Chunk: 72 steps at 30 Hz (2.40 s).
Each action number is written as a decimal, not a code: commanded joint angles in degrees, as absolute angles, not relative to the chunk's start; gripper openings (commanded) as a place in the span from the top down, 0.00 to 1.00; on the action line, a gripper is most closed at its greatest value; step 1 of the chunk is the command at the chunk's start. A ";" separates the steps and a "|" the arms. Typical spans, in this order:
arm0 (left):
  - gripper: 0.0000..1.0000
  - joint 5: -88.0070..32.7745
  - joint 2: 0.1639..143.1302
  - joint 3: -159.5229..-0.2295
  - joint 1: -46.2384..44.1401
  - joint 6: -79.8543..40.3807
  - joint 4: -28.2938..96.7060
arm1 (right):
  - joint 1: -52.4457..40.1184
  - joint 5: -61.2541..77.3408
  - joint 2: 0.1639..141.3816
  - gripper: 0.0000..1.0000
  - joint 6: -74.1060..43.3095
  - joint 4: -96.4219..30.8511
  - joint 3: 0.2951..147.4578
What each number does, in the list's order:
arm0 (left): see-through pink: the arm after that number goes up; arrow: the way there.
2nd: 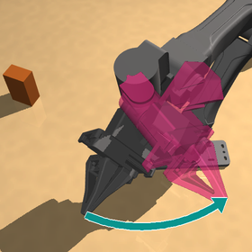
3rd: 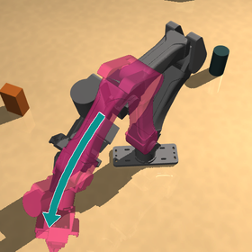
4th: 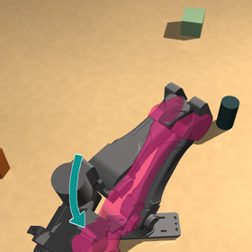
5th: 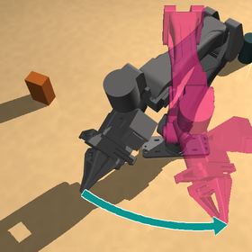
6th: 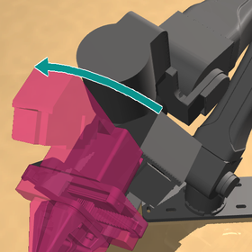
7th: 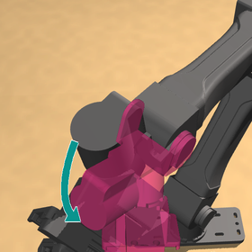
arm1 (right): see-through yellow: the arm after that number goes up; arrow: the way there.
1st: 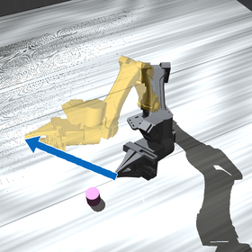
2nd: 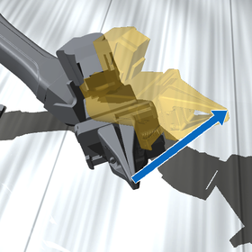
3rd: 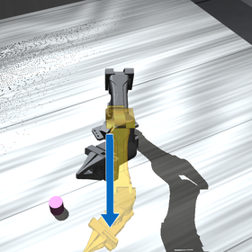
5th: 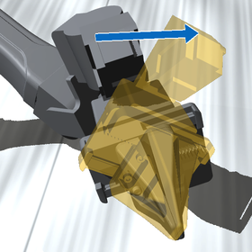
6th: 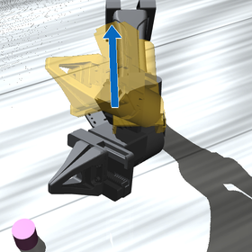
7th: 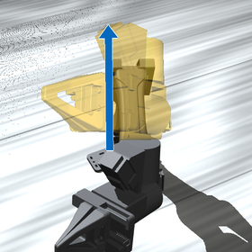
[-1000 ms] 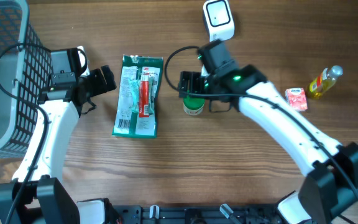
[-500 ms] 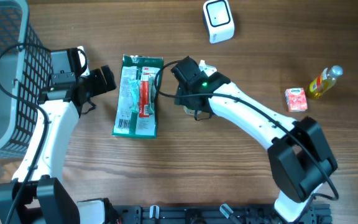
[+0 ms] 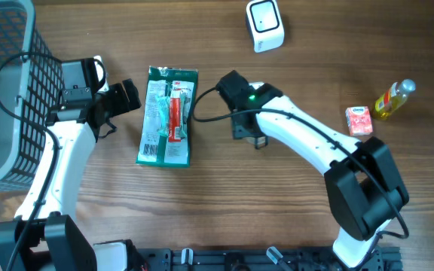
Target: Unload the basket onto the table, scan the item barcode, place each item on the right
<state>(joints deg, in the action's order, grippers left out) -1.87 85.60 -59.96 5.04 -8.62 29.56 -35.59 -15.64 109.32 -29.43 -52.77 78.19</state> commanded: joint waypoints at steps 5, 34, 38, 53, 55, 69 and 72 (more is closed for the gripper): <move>0.00 -2.55 85.54 -60.38 5.39 -7.70 29.41 | -27.49 -15.97 110.26 0.27 -24.27 -56.42 78.28; 0.01 -2.55 85.54 -60.38 5.37 -7.70 29.41 | -23.92 -8.88 110.28 0.00 -22.28 -51.79 75.77; 0.00 -2.52 85.54 -60.38 5.37 -7.70 29.41 | -22.13 -3.31 110.28 0.00 -18.72 -50.94 75.70; 0.00 -2.55 85.54 -60.38 5.37 -7.70 29.41 | -22.11 -2.98 110.28 0.19 -19.66 -50.17 75.61; 0.00 -2.55 85.54 -60.38 5.39 -7.70 29.41 | -22.11 -4.58 110.28 0.20 -19.55 -50.19 75.61; 0.00 -2.55 85.54 -60.38 5.39 -7.70 29.41 | -22.11 -5.10 110.28 0.31 -11.99 -49.50 75.61; 0.00 -2.55 85.54 -60.38 5.39 -7.70 29.41 | -22.11 -5.06 110.28 0.25 -12.27 -49.15 75.61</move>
